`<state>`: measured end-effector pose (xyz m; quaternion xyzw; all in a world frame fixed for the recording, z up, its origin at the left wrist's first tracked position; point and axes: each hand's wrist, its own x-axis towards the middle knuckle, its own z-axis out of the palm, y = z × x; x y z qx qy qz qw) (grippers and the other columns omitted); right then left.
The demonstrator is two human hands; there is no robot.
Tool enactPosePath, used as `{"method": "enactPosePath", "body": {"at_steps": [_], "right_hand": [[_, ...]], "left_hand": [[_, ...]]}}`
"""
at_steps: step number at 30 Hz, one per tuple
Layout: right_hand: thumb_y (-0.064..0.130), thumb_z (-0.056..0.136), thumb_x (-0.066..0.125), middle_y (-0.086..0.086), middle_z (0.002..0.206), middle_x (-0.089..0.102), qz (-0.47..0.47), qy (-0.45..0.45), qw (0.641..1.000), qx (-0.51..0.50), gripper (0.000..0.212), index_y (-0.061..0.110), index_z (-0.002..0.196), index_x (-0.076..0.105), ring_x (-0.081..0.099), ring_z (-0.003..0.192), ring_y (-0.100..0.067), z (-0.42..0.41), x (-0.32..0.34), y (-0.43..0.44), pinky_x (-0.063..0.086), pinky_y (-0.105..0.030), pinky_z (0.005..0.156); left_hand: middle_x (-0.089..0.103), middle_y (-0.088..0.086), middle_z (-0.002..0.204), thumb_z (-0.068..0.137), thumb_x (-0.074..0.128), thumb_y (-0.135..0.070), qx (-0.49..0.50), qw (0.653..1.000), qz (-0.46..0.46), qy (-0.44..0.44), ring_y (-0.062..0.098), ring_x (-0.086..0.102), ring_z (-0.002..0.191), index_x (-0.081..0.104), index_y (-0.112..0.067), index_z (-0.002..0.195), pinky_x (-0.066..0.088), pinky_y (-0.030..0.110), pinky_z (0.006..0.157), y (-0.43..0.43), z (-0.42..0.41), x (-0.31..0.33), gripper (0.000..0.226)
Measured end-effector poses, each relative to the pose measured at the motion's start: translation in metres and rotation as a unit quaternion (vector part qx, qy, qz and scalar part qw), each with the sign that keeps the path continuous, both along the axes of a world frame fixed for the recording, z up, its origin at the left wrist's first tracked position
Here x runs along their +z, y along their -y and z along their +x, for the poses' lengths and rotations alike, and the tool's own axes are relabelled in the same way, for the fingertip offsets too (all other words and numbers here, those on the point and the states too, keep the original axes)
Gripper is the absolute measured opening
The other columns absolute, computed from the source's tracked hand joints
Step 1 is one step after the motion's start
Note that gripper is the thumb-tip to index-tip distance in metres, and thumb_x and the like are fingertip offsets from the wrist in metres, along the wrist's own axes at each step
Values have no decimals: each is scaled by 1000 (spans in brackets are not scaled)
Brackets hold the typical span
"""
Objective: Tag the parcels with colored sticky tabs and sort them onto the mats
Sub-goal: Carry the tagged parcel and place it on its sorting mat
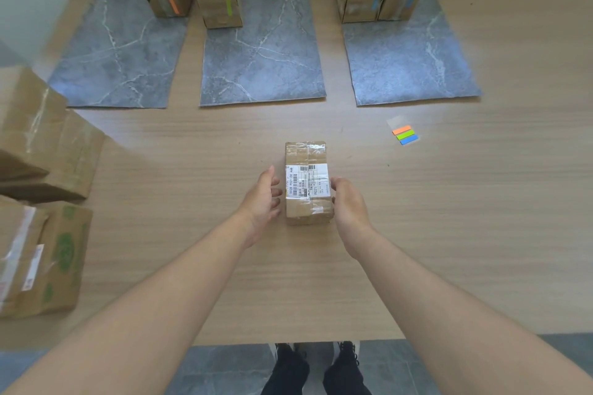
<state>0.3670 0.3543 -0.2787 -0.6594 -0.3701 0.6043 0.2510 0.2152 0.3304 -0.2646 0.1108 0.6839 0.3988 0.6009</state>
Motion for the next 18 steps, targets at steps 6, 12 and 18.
{"method": "enactPosePath", "body": {"at_steps": [6, 12, 18], "right_hand": [[39, 98, 44, 11, 105, 64, 31, 6, 997, -71, 23, 27, 94, 63, 60, 114, -19, 13, 19, -25, 45, -37, 100], [31, 101, 49, 9, 107, 65, 103, 10, 989, -101, 29, 20, 123, 65, 61, 110, -15, 46, 36, -56, 48, -42, 106], [20, 97, 59, 9, 114, 66, 125, 32, 985, -113, 28, 20, 124, 65, 64, 99, -5, 99, 25, -89, 48, -21, 77]], "left_hand": [[51, 11, 144, 104, 35, -47, -8, 997, 48, -58, 25, 44, 136, 53, -10, 139, 34, 37, 114, -28, -1, 30, 54], [55, 10, 140, 105, 34, -45, -40, 992, 111, -49, 23, 48, 132, 57, -12, 133, 35, 39, 116, -68, 26, 59, 49], [63, 8, 128, 103, 37, -51, -78, 992, 102, 15, 24, 57, 123, 63, -17, 122, 44, 40, 108, -109, 87, 59, 46]]}}
